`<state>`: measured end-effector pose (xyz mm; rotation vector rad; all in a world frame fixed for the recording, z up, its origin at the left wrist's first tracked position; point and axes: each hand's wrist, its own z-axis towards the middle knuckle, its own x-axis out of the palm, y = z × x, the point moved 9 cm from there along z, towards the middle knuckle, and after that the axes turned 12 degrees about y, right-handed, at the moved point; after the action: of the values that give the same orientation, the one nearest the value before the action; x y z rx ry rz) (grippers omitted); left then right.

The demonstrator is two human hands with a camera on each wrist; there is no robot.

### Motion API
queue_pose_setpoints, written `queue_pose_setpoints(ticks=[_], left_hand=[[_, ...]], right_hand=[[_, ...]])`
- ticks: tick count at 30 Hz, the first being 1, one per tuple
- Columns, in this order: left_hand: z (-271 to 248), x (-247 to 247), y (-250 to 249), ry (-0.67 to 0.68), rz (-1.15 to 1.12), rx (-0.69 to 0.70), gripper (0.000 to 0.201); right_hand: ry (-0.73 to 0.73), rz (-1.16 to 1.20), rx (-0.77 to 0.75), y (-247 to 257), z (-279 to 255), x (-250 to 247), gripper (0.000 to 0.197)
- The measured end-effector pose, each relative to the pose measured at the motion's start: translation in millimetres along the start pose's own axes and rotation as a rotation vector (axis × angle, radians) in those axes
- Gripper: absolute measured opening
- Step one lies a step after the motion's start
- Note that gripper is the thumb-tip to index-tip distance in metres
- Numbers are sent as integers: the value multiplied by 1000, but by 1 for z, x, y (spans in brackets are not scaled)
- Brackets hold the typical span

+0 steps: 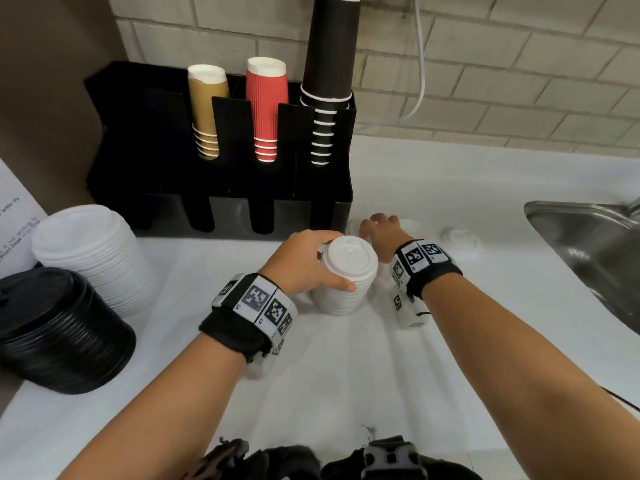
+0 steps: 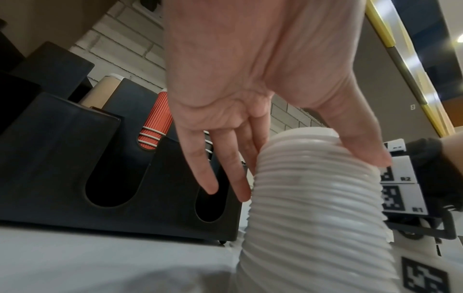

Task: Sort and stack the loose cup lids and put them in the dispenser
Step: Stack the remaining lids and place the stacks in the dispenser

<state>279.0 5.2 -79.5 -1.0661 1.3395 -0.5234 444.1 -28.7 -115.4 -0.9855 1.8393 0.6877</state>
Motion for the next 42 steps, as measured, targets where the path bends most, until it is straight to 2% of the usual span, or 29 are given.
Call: queue_pose_setpoints(ticks=[7,11,15,18,21,24,26,28,31,34,42], left_hand=[[-1,1,-1,2,16,-7,66],[-2,1,-2,3,14,-2,65],[-1,0,1,-5,16,-9,64],[-1,2,1,-22,19,6,61],[-1,1,0,-41,78,15,65],[-2,1,-2,-51,163,0,71],[-5,1,-4,-64,155,9,69],[-8,0,-7,-92,144,20,74],[-12,-1,-9,-113,200,-7,106],[-14,-4,-9,-122,187,-19,126],[-14,-5,-8,-149,194,-36,134]], right_hand=[[23,-53,14,3,-1,-3,37],[11,47,25,-1,-4,-4,38],[-86,378,-7,-15,-15,-18,40],[-193,811,-112,-21,-39,-27,31],[-304,1019,-256,-14,-71,-30,21],[-366,983,-414,3,-100,-28,26],[-378,911,-459,13,-112,-24,30],[-386,861,-461,17,-118,-20,33],[-406,810,-457,21,-123,-18,37],[-413,760,-466,27,-125,-19,39],[-359,578,-456,43,-124,-22,42]])
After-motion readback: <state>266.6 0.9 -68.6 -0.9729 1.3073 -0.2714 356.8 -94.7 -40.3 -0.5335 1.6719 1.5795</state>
